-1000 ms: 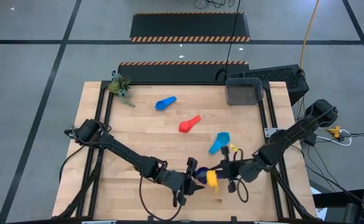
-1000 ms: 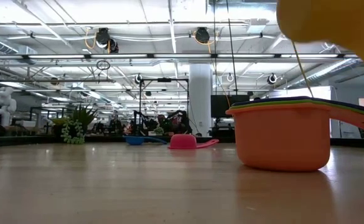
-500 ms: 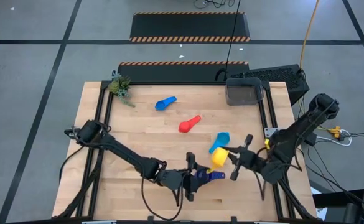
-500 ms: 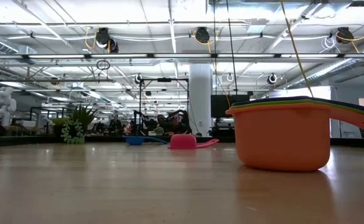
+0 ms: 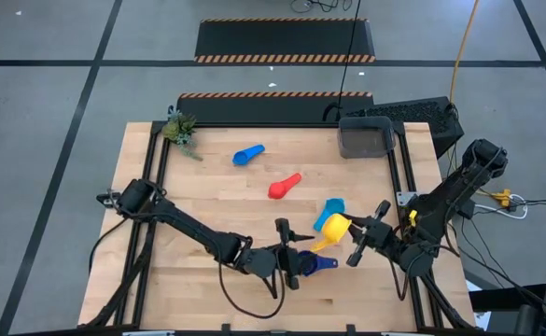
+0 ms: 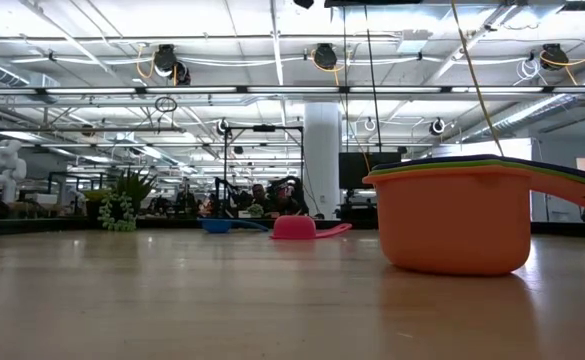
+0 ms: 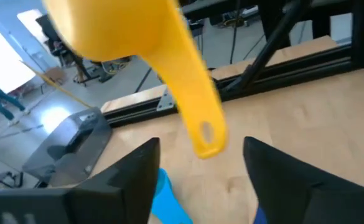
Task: Nest measuring cups in basket
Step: Stack the yellow measuring cup on top of the dark blue measuring cup
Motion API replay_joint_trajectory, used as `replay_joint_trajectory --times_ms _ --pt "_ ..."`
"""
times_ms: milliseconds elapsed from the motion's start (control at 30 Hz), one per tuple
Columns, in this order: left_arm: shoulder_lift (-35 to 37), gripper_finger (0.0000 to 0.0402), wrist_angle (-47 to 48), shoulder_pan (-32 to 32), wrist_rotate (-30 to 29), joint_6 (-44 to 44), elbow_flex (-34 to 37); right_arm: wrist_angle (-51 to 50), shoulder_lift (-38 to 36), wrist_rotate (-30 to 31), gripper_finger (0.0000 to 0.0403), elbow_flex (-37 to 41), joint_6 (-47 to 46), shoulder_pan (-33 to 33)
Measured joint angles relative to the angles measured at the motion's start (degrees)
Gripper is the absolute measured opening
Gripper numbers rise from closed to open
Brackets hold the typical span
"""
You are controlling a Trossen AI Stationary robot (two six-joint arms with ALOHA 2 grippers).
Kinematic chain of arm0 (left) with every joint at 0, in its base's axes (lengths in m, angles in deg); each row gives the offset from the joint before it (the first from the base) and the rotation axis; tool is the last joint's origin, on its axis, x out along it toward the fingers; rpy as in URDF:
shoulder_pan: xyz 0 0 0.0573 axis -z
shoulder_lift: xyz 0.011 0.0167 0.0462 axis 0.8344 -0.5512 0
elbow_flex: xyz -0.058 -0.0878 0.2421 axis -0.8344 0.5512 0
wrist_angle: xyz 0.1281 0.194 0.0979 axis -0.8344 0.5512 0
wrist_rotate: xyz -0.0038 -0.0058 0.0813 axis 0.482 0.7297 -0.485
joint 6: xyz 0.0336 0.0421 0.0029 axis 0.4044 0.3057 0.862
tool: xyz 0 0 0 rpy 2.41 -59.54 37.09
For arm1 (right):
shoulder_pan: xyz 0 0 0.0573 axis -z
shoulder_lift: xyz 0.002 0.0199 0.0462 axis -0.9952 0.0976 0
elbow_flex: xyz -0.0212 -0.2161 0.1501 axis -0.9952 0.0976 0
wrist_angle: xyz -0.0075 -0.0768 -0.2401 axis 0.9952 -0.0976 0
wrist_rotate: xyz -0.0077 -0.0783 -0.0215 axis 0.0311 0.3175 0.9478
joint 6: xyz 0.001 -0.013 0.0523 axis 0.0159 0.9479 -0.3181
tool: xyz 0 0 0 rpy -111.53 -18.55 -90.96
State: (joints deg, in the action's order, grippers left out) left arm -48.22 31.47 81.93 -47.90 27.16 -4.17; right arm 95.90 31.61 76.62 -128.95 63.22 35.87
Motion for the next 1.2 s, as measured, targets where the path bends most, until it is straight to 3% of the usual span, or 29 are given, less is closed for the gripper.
replay_joint_trajectory --times_ms 267,633,767,1033,1200 --pt "0.0 0.0117 0.0 -0.2 0.0 -2.3 0.0 -0.2 0.0 0.3 0.0004 0.0 0.3 0.0" --pt "0.0 0.005 -1.6 -0.2 0.2 -3.3 0.0 -0.3 0.2 1.6 0.0004 0.0 0.3 0.0" --pt "0.0 0.0048 -2.4 -0.2 1.7 -2.7 0.0 -0.3 0.2 1.8 0.0004 0.0 0.3 0.0" --pt "0.0 0.0114 -4.0 -0.8 2.1 -6.5 0.0 -0.4 0.2 1.7 0.0004 0.1 0.5 0.0" --pt "0.0 0.009 -3.2 -1.0 1.9 -7.0 0.0 -0.4 0.2 1.8 0.0004 0.1 0.1 0.1"
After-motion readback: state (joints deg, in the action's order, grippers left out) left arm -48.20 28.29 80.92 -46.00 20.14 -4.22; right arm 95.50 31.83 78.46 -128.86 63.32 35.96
